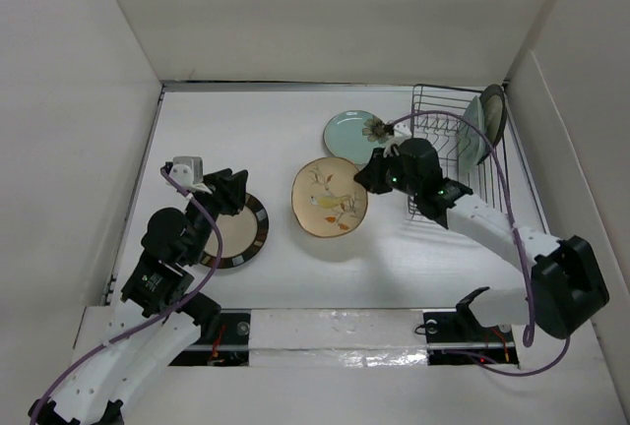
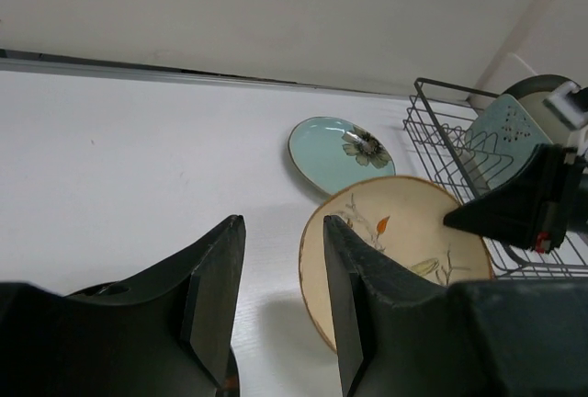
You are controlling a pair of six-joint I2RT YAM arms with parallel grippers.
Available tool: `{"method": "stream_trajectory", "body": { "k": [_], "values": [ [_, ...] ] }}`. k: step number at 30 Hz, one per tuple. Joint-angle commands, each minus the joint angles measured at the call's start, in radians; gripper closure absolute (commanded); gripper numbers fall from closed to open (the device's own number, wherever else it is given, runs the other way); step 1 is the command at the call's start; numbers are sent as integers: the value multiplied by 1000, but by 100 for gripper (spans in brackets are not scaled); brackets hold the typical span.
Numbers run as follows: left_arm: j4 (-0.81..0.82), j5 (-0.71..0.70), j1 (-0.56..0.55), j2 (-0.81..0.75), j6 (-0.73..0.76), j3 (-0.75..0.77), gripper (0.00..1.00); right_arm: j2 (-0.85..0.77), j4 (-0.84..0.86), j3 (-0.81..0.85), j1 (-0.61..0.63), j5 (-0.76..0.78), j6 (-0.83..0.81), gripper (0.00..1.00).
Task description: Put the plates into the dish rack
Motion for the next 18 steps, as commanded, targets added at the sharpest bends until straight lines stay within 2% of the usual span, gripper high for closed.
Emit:
{"method": "stream_trajectory", "body": {
  "k": [1,3,6,7,10,13,15,16,17,18],
  "values": [
    [52,30,5,-24,4,12,63,-97,96,119,-53,77,36,100],
    [48,35,5,-27,-1,12,63,-127,69,184,-97,125,22,100],
    [52,52,5,-43,-4,12,63,-179,18,261,-164,319,-22,100],
    [55,53,5,-50,-7,11,63,-193,12,274,-164,518,-48,100],
    [48,61,5,-53,-10,9,62,-181,6,326,-184,785,-146,100],
    [52,61,5,-61,-10,7,62,-131,22,370,-216,939,-234,100],
    [46,55,5,-61,-10,6,62,-100,98,396,-226,1001,-344,100],
    [43,56,5,-59,-10,6,62,-82,122,418,-245,1083,-390,100],
    [45,59,5,-59,-10,6,62,-62,180,461,-257,1111,-503,100],
    [48,61,5,-59,-10,6,62,-27,175,493,-268,1119,-531,100]
  ]
}}
